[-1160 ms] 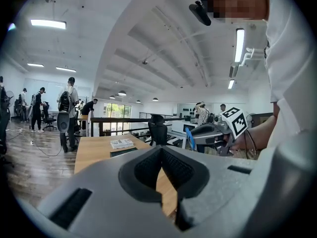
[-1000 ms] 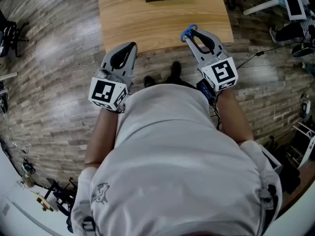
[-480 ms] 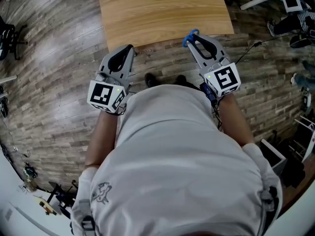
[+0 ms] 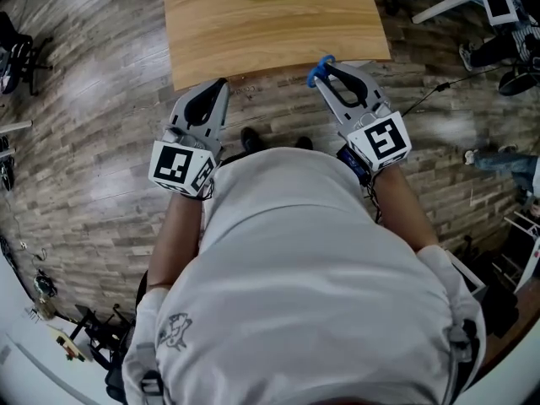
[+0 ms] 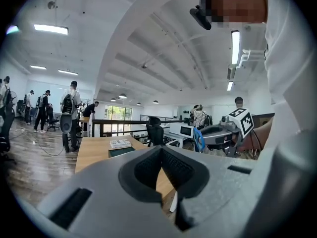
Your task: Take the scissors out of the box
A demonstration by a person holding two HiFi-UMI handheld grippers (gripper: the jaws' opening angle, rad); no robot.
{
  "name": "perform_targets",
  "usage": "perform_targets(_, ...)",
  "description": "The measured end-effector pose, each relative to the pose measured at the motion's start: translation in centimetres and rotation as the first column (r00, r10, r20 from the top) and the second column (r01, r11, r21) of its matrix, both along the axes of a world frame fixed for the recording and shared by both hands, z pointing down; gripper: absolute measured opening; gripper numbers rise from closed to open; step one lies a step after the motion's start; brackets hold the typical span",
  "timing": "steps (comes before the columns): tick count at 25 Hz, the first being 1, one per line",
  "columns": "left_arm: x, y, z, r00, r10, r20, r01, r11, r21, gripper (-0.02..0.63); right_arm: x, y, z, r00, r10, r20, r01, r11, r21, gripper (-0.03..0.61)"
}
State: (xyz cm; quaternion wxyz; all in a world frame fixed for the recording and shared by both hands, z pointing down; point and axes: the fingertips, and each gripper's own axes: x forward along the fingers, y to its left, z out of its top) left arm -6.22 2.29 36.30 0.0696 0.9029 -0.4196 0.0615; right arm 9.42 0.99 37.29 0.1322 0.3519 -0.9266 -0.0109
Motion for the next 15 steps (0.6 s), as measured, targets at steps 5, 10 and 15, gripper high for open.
perform_targets(5,3.0,1.7,0.1,1.0,-0.023,-0.006,0.023,1.0,-0.002,0.005,2.7,1.5,0.2,1.0,-0.03,-0.006,0.03,1.0,0.006,0.094)
perform_targets(10,6.8,4.4,-0.1,0.999,-0.041,-0.006,0.041,0.999,0.004,0.005,6.6,4.1,0.1,0.999,-0.046,-0.001,0.046,0.999,0.0,0.094)
perform_targets(15,9.5,6.4,-0.5,0.998,-0.055,-0.008,0.055,0.998,0.013,0.005,9.3,6.3,0.0,0.998,-0.065,-0.002,0.065,0.998,0.013,0.094)
